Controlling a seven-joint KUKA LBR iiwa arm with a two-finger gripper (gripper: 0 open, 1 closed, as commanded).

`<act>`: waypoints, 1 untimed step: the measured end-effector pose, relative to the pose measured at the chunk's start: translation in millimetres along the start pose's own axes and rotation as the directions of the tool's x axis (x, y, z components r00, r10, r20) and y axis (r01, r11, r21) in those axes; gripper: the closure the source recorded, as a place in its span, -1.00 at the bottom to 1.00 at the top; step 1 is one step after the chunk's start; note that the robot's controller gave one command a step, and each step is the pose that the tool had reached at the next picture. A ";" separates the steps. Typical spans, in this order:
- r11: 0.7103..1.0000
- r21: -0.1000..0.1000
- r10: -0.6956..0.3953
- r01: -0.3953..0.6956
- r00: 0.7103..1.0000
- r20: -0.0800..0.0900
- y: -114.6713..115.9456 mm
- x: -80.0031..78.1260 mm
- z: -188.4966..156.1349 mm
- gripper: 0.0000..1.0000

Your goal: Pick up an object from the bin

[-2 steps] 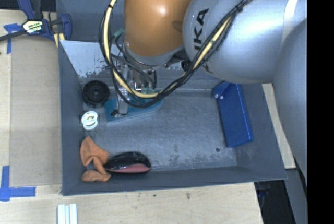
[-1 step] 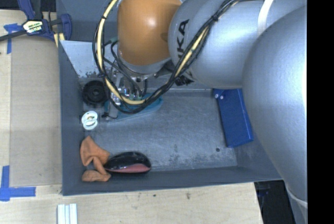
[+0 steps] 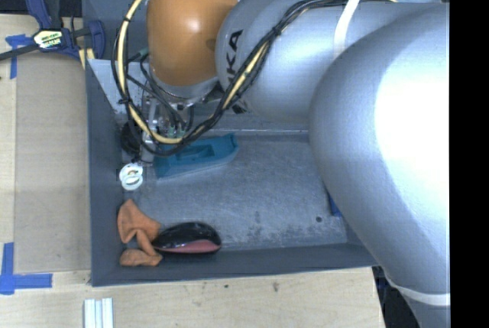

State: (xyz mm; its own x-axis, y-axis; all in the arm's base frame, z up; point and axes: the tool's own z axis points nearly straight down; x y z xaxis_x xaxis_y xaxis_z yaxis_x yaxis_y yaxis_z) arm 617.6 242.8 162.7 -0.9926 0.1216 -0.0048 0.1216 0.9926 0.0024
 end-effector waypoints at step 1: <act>0.999 0.000 0.042 -0.042 0.999 -0.001 18.1 -12.7 18.6 -1.00</act>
Offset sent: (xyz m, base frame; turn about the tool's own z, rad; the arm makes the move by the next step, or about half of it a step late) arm 0.0100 -0.0049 -0.0927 0.1194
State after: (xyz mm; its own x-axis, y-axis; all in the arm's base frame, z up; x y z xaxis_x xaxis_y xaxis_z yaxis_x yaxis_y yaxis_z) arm 632.5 259.3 144.1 -0.9867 0.1627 -0.0040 0.1627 0.9867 0.0027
